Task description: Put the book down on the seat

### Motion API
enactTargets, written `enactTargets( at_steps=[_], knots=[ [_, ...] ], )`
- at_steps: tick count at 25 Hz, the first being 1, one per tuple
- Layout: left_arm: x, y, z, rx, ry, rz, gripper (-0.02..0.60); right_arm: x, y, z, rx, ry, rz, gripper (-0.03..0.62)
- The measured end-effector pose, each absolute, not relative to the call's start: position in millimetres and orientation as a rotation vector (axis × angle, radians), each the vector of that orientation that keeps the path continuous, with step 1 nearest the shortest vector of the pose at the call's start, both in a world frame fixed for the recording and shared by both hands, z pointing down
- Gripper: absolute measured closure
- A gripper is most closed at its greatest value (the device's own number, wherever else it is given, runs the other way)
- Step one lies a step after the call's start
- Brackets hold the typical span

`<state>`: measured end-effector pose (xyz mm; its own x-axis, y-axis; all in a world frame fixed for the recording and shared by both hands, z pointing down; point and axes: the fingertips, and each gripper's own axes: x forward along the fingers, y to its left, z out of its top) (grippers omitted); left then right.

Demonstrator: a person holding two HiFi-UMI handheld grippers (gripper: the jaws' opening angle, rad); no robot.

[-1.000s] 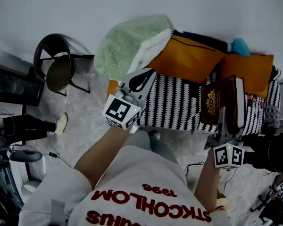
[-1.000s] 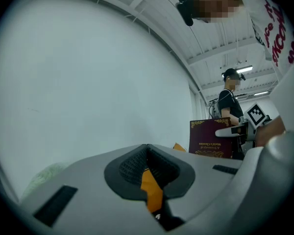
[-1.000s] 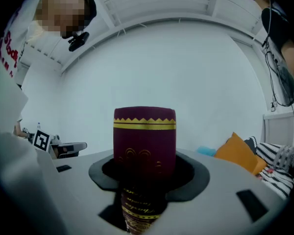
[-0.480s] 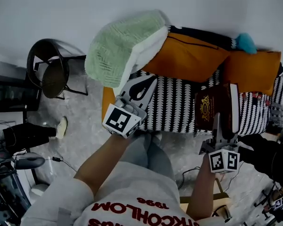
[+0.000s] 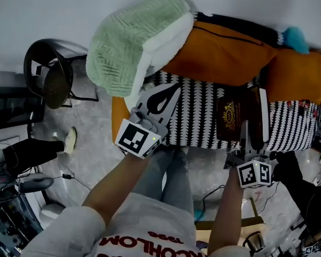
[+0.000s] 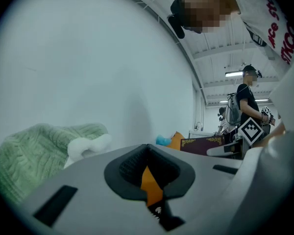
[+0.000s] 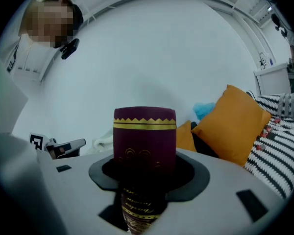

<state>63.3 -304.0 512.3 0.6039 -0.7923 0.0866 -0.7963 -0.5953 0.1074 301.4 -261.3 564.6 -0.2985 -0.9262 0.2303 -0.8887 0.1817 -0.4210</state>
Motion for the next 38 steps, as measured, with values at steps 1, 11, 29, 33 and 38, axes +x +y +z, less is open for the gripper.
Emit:
enactTargets(
  at_steps=[1,11,29,33,38],
  knots=[
    [62.0,-304.4,517.1,2.691,-1.336,0.041,0.566,297.8,-263.8,575.5,-1.808,2.354,-0.776,0.353],
    [45.9,-312.1,568.6,2.666,-1.271,0.075,0.566,226.3,-298.4,729.3,-1.485,2.392,-1.273,0.353],
    [45.2,-300.6,590.3,2.612,-1.248,0.155,0.566,185.5,-332.1,861.1,-1.359,2.721,-1.705,0.281],
    [36.8,-298.9,594.7,2.635,-1.237,0.125,0.565,185.2,-341.5,866.5,-1.430,2.926,-1.605,0.237],
    [34.3,-305.5,598.2,2.621,-1.232,0.139,0.566,193.3,-354.7,859.2,-1.354,2.906,-1.707,0.232]
  ],
)
